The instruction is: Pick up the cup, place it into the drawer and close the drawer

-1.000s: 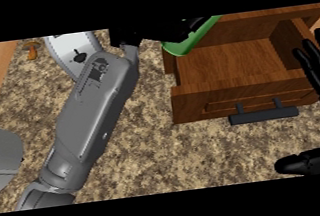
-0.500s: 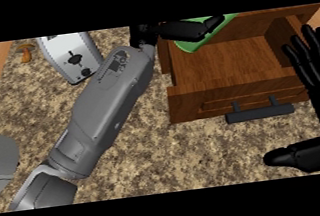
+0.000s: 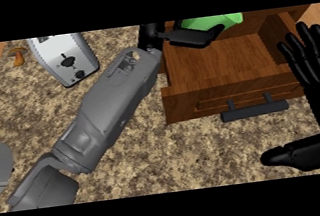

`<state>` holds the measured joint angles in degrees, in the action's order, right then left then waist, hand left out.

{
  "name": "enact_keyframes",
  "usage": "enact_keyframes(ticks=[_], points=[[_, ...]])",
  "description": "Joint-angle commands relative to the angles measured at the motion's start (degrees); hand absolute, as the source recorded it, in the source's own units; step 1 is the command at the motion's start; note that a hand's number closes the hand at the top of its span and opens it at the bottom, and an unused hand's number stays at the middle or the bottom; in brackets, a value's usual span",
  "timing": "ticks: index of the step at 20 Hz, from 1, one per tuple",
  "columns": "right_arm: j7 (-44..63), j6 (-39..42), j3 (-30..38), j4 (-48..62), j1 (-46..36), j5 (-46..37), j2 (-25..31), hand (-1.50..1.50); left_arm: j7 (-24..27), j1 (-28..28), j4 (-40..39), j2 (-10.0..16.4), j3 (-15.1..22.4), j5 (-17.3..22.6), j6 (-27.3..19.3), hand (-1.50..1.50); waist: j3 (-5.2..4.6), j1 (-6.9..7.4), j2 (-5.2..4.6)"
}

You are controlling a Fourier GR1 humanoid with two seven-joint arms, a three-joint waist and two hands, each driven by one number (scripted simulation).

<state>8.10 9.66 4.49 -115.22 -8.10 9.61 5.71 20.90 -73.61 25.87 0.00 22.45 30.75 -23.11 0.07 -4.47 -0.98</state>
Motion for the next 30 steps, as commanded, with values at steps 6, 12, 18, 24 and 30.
enact_keyframes(ticks=[6, 12, 18, 24, 30], points=[[2.1, 1.2, 0.3, -1.6, -0.6, 2.4, 1.0, -1.50, -3.3, -2.7, -4.8, 0.0, 9.8, 1.6, -3.4, 1.50, 0.03, -1.77, -0.29], [3.1, -0.1, 1.1, 0.0, -4.4, 3.4, 0.7, -1.50, -0.5, -0.9, -2.9, 0.0, 11.2, 4.8, -4.1, -1.50, -0.02, -1.41, -0.41], [-0.9, 2.5, 1.7, 0.5, -0.4, 6.6, -0.3, -1.50, 2.5, -0.4, 1.3, 0.0, 10.2, 10.4, -3.0, -1.50, 0.00, -0.63, -0.09], [1.9, 3.5, 2.3, -1.2, 0.0, 9.7, 0.9, -1.50, 8.3, -2.7, 0.6, 0.0, 5.0, 13.5, 1.6, -1.50, -0.04, 1.51, 0.29], [2.3, 6.5, 3.4, -2.7, 1.5, 9.3, 4.6, 1.50, 2.6, 2.5, 11.5, 3.6, 2.9, 14.1, -0.1, -1.50, -0.10, 5.09, 1.43]])
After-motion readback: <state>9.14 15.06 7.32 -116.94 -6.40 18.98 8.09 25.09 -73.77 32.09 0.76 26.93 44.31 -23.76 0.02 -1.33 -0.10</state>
